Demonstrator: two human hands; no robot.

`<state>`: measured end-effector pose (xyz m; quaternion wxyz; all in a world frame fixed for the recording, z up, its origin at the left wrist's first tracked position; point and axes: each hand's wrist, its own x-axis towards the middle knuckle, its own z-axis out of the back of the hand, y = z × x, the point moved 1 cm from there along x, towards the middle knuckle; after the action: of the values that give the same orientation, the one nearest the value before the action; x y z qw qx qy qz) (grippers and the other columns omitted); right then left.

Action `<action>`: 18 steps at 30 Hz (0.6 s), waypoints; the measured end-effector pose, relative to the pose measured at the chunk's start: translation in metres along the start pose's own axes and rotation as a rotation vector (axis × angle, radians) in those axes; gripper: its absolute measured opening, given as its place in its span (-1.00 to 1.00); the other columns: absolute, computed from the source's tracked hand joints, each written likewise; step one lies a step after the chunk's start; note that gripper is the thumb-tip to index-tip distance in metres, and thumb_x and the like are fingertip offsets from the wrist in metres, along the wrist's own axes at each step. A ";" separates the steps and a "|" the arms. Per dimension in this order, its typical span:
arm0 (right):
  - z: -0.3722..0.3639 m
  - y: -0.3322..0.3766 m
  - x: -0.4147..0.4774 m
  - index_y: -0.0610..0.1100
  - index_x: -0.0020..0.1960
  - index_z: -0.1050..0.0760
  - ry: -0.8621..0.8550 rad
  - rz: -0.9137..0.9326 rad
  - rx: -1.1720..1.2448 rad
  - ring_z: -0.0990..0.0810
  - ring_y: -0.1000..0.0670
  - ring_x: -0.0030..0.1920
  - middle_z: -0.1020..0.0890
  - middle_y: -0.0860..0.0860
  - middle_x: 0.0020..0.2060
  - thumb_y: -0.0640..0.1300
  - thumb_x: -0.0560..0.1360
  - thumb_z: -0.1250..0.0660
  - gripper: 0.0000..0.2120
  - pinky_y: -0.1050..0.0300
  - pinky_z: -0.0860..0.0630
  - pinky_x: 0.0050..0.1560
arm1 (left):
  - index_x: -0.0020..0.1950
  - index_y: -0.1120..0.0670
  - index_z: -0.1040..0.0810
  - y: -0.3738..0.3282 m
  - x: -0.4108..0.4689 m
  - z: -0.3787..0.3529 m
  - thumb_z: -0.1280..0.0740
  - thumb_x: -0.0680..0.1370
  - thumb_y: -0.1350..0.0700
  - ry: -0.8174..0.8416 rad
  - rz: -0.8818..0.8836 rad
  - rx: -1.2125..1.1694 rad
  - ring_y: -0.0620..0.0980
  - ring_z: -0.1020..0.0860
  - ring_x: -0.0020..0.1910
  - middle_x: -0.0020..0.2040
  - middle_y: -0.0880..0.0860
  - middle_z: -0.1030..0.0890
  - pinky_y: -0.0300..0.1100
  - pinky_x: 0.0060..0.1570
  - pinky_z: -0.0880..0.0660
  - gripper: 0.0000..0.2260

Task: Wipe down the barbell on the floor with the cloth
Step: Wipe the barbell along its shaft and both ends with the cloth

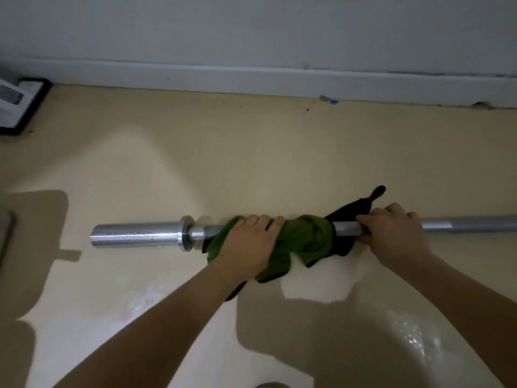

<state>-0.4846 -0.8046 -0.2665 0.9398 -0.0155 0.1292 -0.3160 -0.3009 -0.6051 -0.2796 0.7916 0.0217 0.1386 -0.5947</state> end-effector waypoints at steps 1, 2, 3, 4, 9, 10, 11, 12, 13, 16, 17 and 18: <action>0.001 0.000 -0.001 0.02 0.00 -0.59 0.000 -0.010 -0.018 -0.47 -0.12 -0.01 -0.62 0.01 -0.15 -0.02 0.45 -0.35 -0.86 0.02 -0.29 -0.15 | 0.41 0.13 -0.30 0.023 -0.018 0.002 -0.37 0.42 0.02 0.005 0.073 0.017 0.19 -0.50 0.12 0.20 0.16 -0.52 0.05 0.19 -0.41 -0.41; 0.002 0.002 -0.001 0.02 -0.01 -0.59 0.000 -0.027 -0.028 -0.47 -0.13 -0.01 -0.63 0.01 -0.16 -0.01 0.45 -0.34 -0.86 0.01 -0.31 -0.14 | 0.34 0.16 -0.38 0.043 -0.034 0.003 -0.41 0.38 0.03 -0.025 0.143 0.056 0.20 -0.53 0.06 0.13 0.17 -0.56 0.06 0.17 -0.44 -0.44; 0.002 0.004 -0.002 0.02 -0.02 -0.59 -0.001 -0.040 -0.033 -0.47 -0.13 -0.01 -0.63 0.01 -0.16 -0.02 0.45 -0.33 -0.87 0.01 -0.33 -0.13 | 0.26 0.19 -0.46 0.056 -0.047 0.004 -0.44 0.32 0.08 -0.030 0.192 0.105 0.21 -0.56 -0.01 0.04 0.19 -0.59 0.06 0.12 -0.48 -0.47; 0.003 0.007 -0.001 0.01 -0.04 -0.58 0.002 -0.046 -0.032 -0.46 -0.14 -0.01 -0.63 0.00 -0.16 -0.04 0.46 -0.32 -0.88 0.01 -0.33 -0.14 | 0.18 0.22 -0.51 0.064 -0.053 0.002 -0.47 0.27 0.14 -0.037 0.213 0.148 0.22 -0.57 -0.08 -0.05 0.20 -0.61 0.05 0.07 -0.51 -0.50; 0.000 0.018 0.001 -0.18 0.02 -0.59 -0.028 -0.067 0.164 -0.45 -0.24 -0.06 -0.59 -0.18 -0.11 -0.24 0.41 -0.36 -0.81 -0.05 -0.47 -0.12 | 0.16 0.29 -0.53 0.016 -0.002 -0.016 -0.47 0.24 0.29 -0.215 0.029 -0.022 0.19 -0.58 -0.24 -0.15 0.22 -0.62 -0.02 -0.12 -0.52 -0.51; 0.001 0.022 -0.001 -0.20 0.09 -0.58 -0.061 -0.085 0.235 -0.46 -0.26 -0.07 -0.57 -0.21 -0.08 -0.30 0.38 -0.37 -0.72 -0.06 -0.47 -0.11 | 0.21 0.29 -0.50 -0.009 0.012 -0.017 -0.44 0.27 0.28 -0.248 -0.038 -0.056 0.21 -0.58 -0.19 -0.10 0.24 -0.62 0.01 -0.07 -0.52 -0.49; 0.000 0.028 -0.005 -0.21 0.14 -0.57 -0.107 -0.084 0.299 -0.47 -0.26 -0.09 -0.55 -0.22 -0.07 -0.35 0.36 -0.38 -0.65 -0.05 -0.47 -0.13 | 0.27 0.29 -0.46 -0.035 0.024 -0.018 -0.40 0.32 0.24 -0.268 -0.113 -0.091 0.23 -0.57 -0.10 -0.01 0.26 -0.60 0.05 0.03 -0.50 -0.48; 0.002 0.036 -0.010 -0.21 0.16 -0.56 -0.162 -0.074 0.350 -0.47 -0.25 -0.11 -0.55 -0.21 -0.07 -0.38 0.35 -0.38 -0.62 -0.04 -0.47 -0.14 | 0.33 0.28 -0.40 -0.057 0.032 -0.014 -0.34 0.40 0.19 -0.251 -0.186 -0.127 0.25 -0.55 0.02 0.10 0.29 -0.57 0.10 0.17 -0.44 -0.49; 0.004 0.045 -0.016 -0.20 0.19 -0.55 -0.200 -0.062 0.411 -0.48 -0.24 -0.10 -0.55 -0.21 -0.04 -0.39 0.37 -0.34 -0.60 -0.02 -0.48 -0.12 | 0.38 0.25 -0.35 -0.072 0.039 -0.013 -0.29 0.46 0.14 -0.222 -0.233 -0.166 0.25 -0.49 0.15 0.21 0.29 -0.51 0.11 0.29 -0.35 -0.50; 0.006 0.062 -0.032 -0.14 0.41 -0.33 -0.162 -0.074 0.670 -0.46 -0.09 0.11 -0.44 -0.12 0.26 -0.29 0.49 -0.23 -0.51 0.09 -0.46 0.09 | 0.45 0.22 -0.24 -0.062 0.040 -0.013 -0.36 0.47 0.08 -0.168 -0.228 -0.177 0.22 -0.42 0.30 0.34 0.27 -0.43 0.10 0.36 -0.29 -0.39; 0.005 0.069 -0.036 -0.11 0.46 -0.24 -0.126 -0.035 0.678 -0.44 -0.09 0.20 -0.38 -0.10 0.35 -0.24 0.50 -0.22 -0.47 0.07 -0.46 0.15 | 0.44 0.22 -0.26 -0.046 0.031 -0.015 -0.43 0.41 0.10 -0.187 -0.185 -0.176 0.24 -0.49 0.23 0.29 0.28 -0.48 0.12 0.29 -0.37 -0.34; 0.005 0.077 -0.039 -0.09 0.48 -0.20 -0.105 0.012 0.630 -0.40 -0.13 0.27 -0.33 -0.10 0.40 -0.18 0.51 -0.22 -0.45 0.02 -0.43 0.21 | 0.41 0.20 -0.30 -0.027 0.017 -0.016 -0.48 0.36 0.13 -0.211 -0.123 -0.160 0.25 -0.55 0.14 0.23 0.29 -0.53 0.14 0.21 -0.43 -0.32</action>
<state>-0.4678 -0.7197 -0.2608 0.9056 0.2607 -0.0236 -0.3338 -0.3258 -0.6255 -0.2956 0.7630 -0.1130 0.1026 -0.6282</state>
